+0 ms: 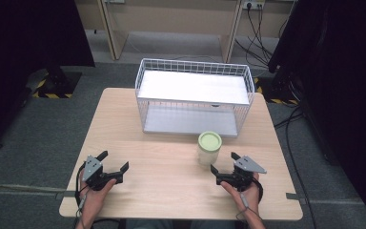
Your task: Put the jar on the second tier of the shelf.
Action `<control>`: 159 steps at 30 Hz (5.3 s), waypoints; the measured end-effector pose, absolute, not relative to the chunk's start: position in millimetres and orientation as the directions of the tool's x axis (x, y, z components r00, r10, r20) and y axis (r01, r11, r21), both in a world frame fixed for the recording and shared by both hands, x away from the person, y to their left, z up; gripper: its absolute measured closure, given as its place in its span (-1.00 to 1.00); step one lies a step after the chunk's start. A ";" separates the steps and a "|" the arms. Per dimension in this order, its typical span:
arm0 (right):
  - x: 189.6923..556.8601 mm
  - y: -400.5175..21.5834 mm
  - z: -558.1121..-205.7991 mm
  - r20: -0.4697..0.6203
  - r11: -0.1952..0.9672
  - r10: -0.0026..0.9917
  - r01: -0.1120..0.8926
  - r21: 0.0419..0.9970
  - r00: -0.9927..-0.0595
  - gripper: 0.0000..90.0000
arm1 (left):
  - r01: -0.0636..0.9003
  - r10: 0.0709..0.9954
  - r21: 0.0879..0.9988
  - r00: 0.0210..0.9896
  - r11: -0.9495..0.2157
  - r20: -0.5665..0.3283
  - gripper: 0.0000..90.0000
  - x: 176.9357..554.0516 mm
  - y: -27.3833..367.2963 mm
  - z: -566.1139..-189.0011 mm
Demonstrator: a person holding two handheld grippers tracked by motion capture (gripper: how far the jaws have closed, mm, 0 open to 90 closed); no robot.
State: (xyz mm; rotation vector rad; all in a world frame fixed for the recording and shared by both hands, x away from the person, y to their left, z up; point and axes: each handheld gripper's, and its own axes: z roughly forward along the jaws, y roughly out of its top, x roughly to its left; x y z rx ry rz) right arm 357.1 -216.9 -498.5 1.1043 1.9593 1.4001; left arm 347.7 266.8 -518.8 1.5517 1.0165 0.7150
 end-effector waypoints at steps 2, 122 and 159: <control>348.0 -224.3 -500.1 0.077 0.135 0.831 0.334 0.933 -0.551 -0.98 | 0.230 0.891 0.972 0.449 -0.039 -0.070 -0.99 347.4 266.5 -518.8; 445.0 -165.4 -319.0 0.001 -0.003 0.866 -0.003 1.000 -0.500 -0.75 | 0.236 0.889 0.971 0.451 -0.034 -0.078 -0.99 348.0 267.1 -518.8; 539.8 -146.0 -282.7 0.047 -0.029 0.909 0.049 0.998 -0.413 -0.75 | 0.237 0.887 0.971 0.455 -0.028 -0.085 -0.99 348.2 267.7 -518.8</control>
